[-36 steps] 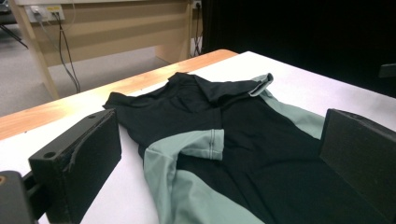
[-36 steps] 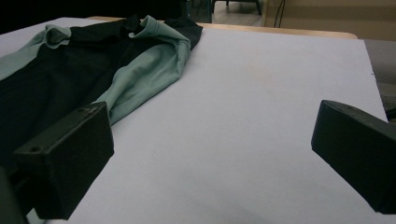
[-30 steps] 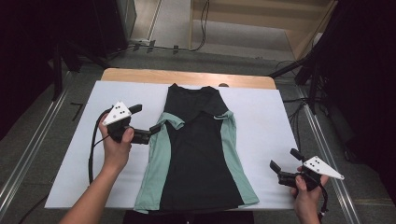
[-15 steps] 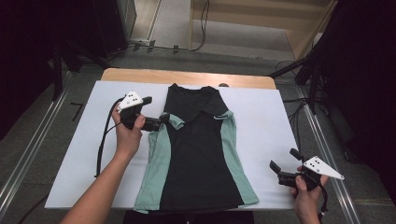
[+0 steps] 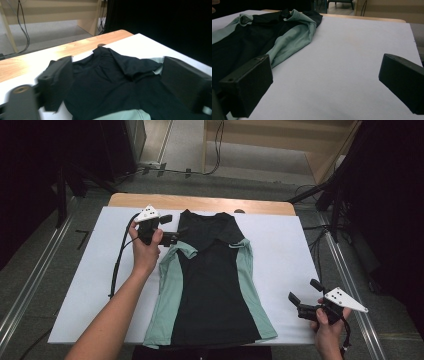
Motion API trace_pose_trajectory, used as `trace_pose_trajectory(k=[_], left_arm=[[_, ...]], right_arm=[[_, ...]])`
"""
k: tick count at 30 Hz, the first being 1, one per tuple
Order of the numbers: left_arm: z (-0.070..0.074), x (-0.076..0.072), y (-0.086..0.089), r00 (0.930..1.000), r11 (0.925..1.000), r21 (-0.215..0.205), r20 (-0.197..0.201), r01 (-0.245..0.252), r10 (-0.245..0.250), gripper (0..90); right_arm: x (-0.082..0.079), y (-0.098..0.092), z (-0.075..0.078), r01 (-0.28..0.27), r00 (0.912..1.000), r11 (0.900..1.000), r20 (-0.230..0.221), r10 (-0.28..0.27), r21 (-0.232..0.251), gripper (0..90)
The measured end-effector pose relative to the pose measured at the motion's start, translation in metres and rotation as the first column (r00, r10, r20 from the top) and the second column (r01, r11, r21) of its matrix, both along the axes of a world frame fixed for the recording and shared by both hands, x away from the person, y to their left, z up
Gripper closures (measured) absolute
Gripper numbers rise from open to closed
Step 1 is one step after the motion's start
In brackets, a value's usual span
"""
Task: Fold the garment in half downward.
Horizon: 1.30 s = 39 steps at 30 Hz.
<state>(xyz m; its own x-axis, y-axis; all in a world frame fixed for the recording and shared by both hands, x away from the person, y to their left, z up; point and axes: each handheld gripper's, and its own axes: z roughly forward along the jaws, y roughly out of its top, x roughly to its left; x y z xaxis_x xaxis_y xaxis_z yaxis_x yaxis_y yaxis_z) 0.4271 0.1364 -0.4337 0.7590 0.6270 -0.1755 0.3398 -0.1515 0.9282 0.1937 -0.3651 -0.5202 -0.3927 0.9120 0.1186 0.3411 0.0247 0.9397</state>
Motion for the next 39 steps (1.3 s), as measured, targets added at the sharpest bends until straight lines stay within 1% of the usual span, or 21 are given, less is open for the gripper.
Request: trace_pose_trajectory(k=[4, 5, 6, 7, 8, 11, 15, 16, 21, 23, 25, 26, 27, 29, 31, 32, 33, 35, 36, 37, 39], left_arm=[[-0.001, 0.008, -0.001, 0.9997, 0.9998, 0.000, -0.008, -0.021, 0.021, 13.8], [-0.002, 0.014, -0.001, 0.9992, 0.9996, 0.010, -0.030, -0.025, 0.026, 13.8], [-0.002, 0.014, -0.001, 0.9992, 0.9996, 0.010, -0.030, -0.025, 0.026, 14.1], [-0.004, 0.021, -0.002, 0.9971, 0.9992, 0.010, -0.064, -0.039, 0.040, 15.0], [-0.004, 0.021, -0.002, 0.9971, 0.9992, 0.010, -0.064, -0.039, 0.040, 17.0], [-0.007, 0.035, -0.003, 0.9907, 0.9974, 0.024, -0.117, -0.067, 0.070, 21.9], [-0.010, 0.045, -0.004, 0.9872, 0.9968, 0.050, -0.144, -0.062, 0.068, 27.0], [-0.012, 0.050, -0.006, 0.9830, 0.9962, 0.060, -0.168, -0.064, 0.073, 27.8], [-0.016, 0.060, -0.009, 0.9757, 0.9942, 0.075, -0.200, -0.077, 0.090, 30.8], [-0.020, 0.066, -0.009, 0.9679, 0.9944, 0.069, -0.233, -0.080, 0.094, 31.4], [-0.023, 0.071, -0.009, 0.9605, 0.9937, 0.071, -0.259, -0.087, 0.102, 36.2], [-0.027, 0.075, -0.008, 0.9547, 0.9926, 0.075, -0.275, -0.096, 0.113, 36.4], [-0.027, 0.075, -0.008, 0.9547, 0.9926, 0.075, -0.275, -0.096, 0.113, 37.7], [-0.032, 0.079, -0.009, 0.9441, 0.9892, 0.096, -0.301, -0.111, 0.135, 38.9], [-0.034, 0.081, -0.009, 0.9411, 0.9878, 0.108, -0.307, -0.113, 0.141, 39.8], [-0.038, 0.083, -0.010, 0.9320, 0.9834, 0.132, -0.325, -0.124, 0.161, 42.4], [-0.038, 0.083, -0.010, 0.9320, 0.9834, 0.132, -0.325, -0.124, 0.161, 43.6], [-0.043, 0.085, -0.010, 0.9221, 0.9830, 0.132, -0.349, -0.127, 0.166, 44.2], [-0.047, 0.087, -0.011, 0.9115, 0.9797, 0.146, -0.368, -0.137, 0.183, 46.7], [-0.047, 0.087, -0.011, 0.9115, 0.9797, 0.146, -0.368, -0.137, 0.183, 47.6], [-0.051, 0.088, -0.012, 0.9028, 0.9782, 0.154, -0.386, -0.139, 0.189, 47.7]], right_arm=[[0.000, 0.000, 0.000, 0.000, 1.0000, 1.000, -0.001, 0.000, 0.000, 0.0], [0.000, 0.000, 0.000, -0.002, 1.0000, 1.000, -0.001, 0.002, 0.000, 0.0], [0.001, 0.000, 0.000, -0.002, 1.0000, 1.000, -0.001, 0.002, -0.001, 0.0], [0.001, 0.000, 0.000, -0.002, 1.0000, 1.000, -0.001, 0.002, 0.000, 0.0], [0.001, 0.000, 0.000, -0.002, 1.0000, 1.000, -0.001, 0.002, 0.000, 0.0], [0.001, 0.000, 0.000, -0.004, 1.0000, 1.000, 0.000, 0.004, 0.000, 0.0], [0.002, 0.000, 0.000, -0.002, 1.0000, 1.000, -0.003, 0.002, -0.001, 0.0], [0.002, 0.000, -0.001, -0.002, 1.0000, 1.000, -0.002, 0.002, -0.002, 0.0], [0.002, 0.000, -0.001, -0.002, 1.0000, 1.000, -0.001, 0.002, -0.001, 0.0], [0.002, 0.000, -0.001, -0.002, 1.0000, 1.000, -0.002, 0.002, 0.000, 0.0], [0.002, 0.000, -0.001, -0.001, 1.0000, 1.000, -0.002, 0.001, 0.000, 0.0], [0.002, 0.000, -0.001, -0.002, 1.0000, 1.000, -0.003, 0.002, 0.003, 0.0], [0.002, 0.000, -0.001, -0.002, 1.0000, 1.000, 0.000, 0.002, 0.001, 0.0], [0.001, 0.000, -0.001, -0.002, 1.0000, 1.000, -0.002, 0.002, 0.002, 0.0], [0.001, 0.000, -0.001, -0.002, 1.0000, 1.000, -0.001, 0.002, 0.002, 0.0], [0.001, 0.000, -0.001, -0.002, 1.0000, 1.000, -0.001, 0.002, 0.003, 0.0], [0.001, 0.000, -0.001, -0.002, 1.0000, 1.000, -0.001, 0.002, 0.003, 0.0], [0.001, 0.000, -0.001, -0.001, 1.0000, 1.000, -0.002, 0.001, 0.003, 0.0], [0.001, 0.000, -0.001, 0.000, 1.0000, 1.000, -0.003, 0.000, 0.003, 0.0], [0.001, 0.000, -0.001, 0.000, 1.0000, 1.000, -0.003, 0.000, 0.003, 0.0], [0.001, 0.000, -0.001, -0.001, 1.0000, 1.000, -0.002, 0.001, 0.004, 0.0]])
